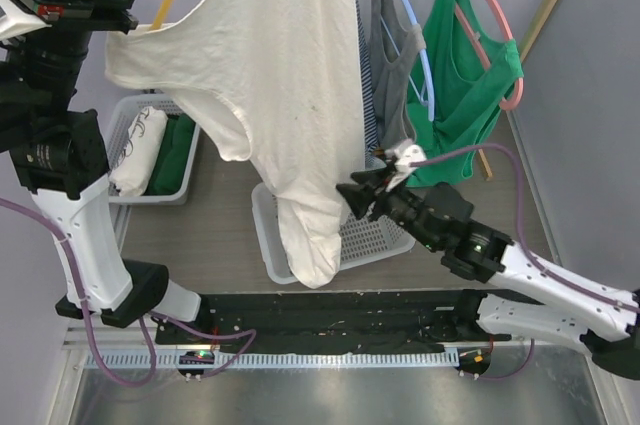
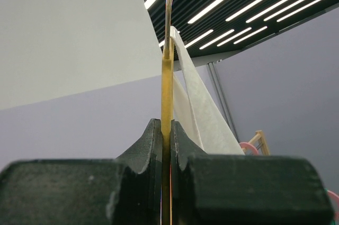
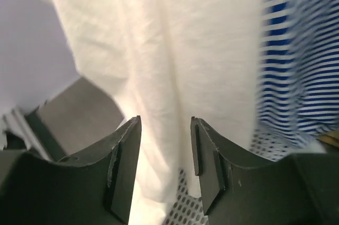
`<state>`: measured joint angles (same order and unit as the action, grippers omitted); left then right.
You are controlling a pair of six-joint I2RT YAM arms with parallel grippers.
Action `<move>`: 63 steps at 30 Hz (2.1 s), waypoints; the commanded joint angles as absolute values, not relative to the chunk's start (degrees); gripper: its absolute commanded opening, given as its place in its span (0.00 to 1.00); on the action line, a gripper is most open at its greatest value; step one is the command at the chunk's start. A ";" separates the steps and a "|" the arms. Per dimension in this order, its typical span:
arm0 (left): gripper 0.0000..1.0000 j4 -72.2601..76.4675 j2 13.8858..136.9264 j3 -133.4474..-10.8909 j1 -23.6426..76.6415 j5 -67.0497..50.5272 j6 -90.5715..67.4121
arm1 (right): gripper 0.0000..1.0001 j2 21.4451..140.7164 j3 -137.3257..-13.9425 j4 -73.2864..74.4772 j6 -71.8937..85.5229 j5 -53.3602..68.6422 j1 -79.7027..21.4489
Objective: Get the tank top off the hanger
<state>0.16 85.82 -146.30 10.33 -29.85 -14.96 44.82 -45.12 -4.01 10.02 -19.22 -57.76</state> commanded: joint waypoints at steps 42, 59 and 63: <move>0.00 -16.52 61.63 -118.24 9.93 -46.57 -24.79 | 0.79 39.40 -44.80 7.25 11.60 -17.67 -60.56; 0.00 -25.66 57.66 -93.78 11.34 -51.06 -15.82 | 0.90 42.17 -62.92 2.56 1.41 -22.93 -60.56; 0.00 -29.17 57.39 -94.39 11.78 -53.87 -15.03 | 0.89 46.58 -63.46 -1.39 0.53 -25.83 -60.56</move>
<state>-28.03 59.55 -92.42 11.25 -49.80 -16.93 42.54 -61.78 4.89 3.68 -21.45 -60.27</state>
